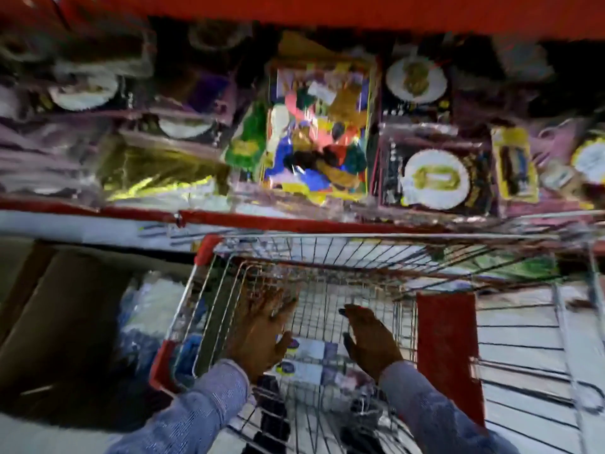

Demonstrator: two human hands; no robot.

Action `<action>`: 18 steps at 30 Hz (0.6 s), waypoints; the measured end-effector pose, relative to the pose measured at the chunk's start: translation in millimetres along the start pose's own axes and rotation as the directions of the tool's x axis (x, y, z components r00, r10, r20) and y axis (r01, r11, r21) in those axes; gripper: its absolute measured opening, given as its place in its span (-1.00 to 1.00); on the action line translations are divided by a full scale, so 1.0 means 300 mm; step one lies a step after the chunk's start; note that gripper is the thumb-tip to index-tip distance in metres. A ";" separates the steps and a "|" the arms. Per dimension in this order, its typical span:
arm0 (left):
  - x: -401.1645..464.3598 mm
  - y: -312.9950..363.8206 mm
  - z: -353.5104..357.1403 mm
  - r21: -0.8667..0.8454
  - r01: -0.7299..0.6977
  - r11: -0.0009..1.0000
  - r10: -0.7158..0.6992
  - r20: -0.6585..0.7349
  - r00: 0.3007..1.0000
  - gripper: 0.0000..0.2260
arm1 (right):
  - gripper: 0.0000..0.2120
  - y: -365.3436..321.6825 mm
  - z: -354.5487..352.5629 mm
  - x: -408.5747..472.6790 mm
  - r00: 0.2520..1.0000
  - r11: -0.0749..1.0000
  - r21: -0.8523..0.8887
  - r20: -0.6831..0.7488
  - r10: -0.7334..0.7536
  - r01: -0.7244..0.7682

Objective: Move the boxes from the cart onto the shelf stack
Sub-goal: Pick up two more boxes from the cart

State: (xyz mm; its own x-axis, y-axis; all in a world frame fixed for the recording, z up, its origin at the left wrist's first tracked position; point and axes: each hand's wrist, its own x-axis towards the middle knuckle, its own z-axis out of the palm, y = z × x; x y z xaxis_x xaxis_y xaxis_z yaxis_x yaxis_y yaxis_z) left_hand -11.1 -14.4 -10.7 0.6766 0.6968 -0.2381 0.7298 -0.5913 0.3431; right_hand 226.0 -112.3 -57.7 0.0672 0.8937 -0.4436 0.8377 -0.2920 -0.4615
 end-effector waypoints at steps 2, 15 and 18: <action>-0.003 -0.049 0.101 -0.018 0.019 1.000 -0.018 0.078 0.997 -0.48 | -0.45 0.019 0.120 0.041 0.984 0.998 -0.031 0.168 0.056 -0.051; 0.031 -0.086 0.408 0.018 -0.474 0.880 0.420 0.436 0.796 -0.88 | -0.46 0.048 0.346 0.224 0.911 0.961 -0.268 0.408 0.057 0.060; 0.031 -0.035 0.470 -0.018 -0.275 0.961 0.236 0.567 0.789 -0.88 | -0.43 0.074 0.299 0.219 0.935 0.975 -0.221 0.340 0.095 -0.019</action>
State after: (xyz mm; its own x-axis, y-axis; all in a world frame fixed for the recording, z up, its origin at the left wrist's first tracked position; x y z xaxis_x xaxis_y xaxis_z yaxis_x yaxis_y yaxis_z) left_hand 1.5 -59.0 -144.8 0.7622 0.1801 -0.6218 0.5137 -0.7528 0.4116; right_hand 200.5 -90.6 -166.1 -0.0420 0.6923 -0.7204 0.9354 -0.2262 -0.2719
